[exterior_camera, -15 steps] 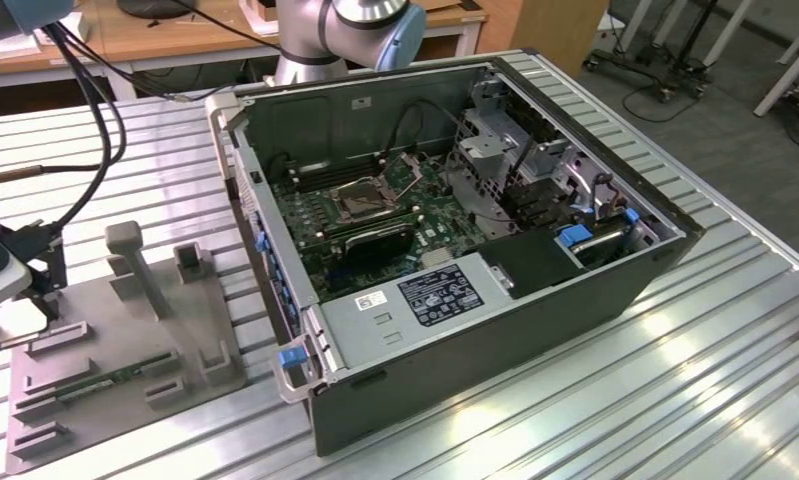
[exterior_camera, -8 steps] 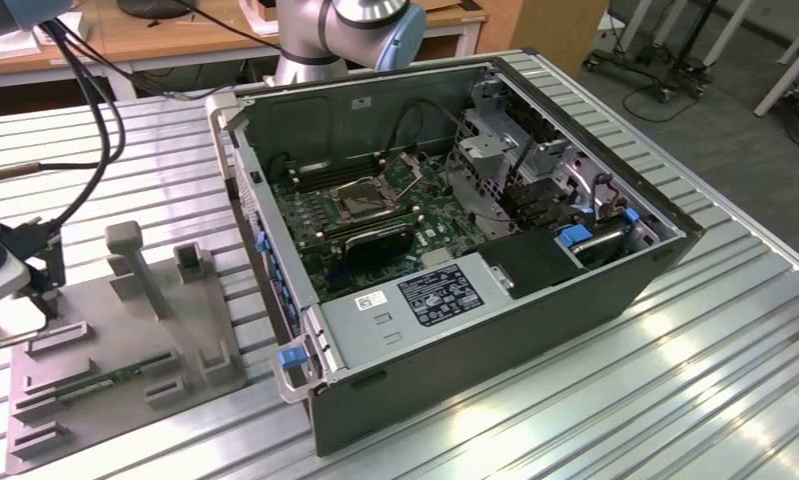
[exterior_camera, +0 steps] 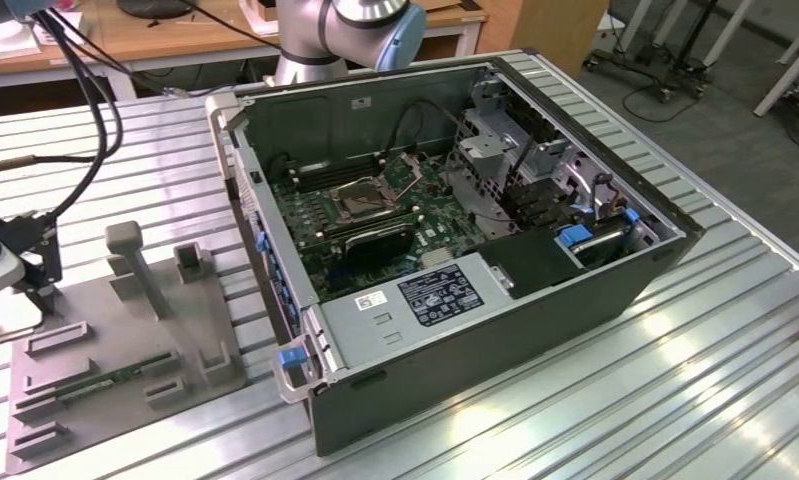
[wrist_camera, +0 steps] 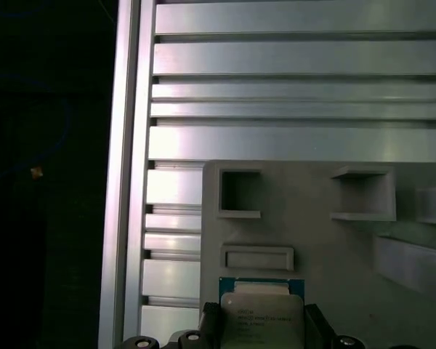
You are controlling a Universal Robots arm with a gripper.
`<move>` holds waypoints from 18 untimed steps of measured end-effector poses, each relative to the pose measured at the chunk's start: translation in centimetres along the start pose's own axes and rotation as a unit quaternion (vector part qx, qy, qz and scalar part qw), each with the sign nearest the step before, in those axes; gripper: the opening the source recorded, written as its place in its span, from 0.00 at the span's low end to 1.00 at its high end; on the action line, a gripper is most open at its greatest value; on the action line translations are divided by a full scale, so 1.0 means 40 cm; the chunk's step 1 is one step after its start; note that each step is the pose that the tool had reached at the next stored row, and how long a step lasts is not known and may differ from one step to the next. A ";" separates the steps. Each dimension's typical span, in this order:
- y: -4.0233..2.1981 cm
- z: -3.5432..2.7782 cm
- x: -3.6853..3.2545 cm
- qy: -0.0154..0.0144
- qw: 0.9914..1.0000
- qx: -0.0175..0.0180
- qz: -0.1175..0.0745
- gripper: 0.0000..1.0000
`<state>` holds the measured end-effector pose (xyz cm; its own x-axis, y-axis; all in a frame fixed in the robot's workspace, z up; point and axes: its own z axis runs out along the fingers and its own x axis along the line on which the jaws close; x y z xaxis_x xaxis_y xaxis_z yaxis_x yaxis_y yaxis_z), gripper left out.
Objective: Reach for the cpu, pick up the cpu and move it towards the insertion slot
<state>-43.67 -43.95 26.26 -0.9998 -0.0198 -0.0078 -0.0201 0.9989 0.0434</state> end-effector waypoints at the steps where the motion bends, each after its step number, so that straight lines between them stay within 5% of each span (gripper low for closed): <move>1: 0.000 -0.003 0.000 0.000 1.000 0.000 0.000 0.54; 8: 0.001 -0.023 0.000 0.000 1.000 0.000 0.000 0.54; 18: 0.001 -0.030 0.000 0.000 1.000 0.000 0.000 0.54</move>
<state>-43.67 -43.95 27.45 -0.9998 -0.0198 -0.0078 -0.0201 0.9989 0.0434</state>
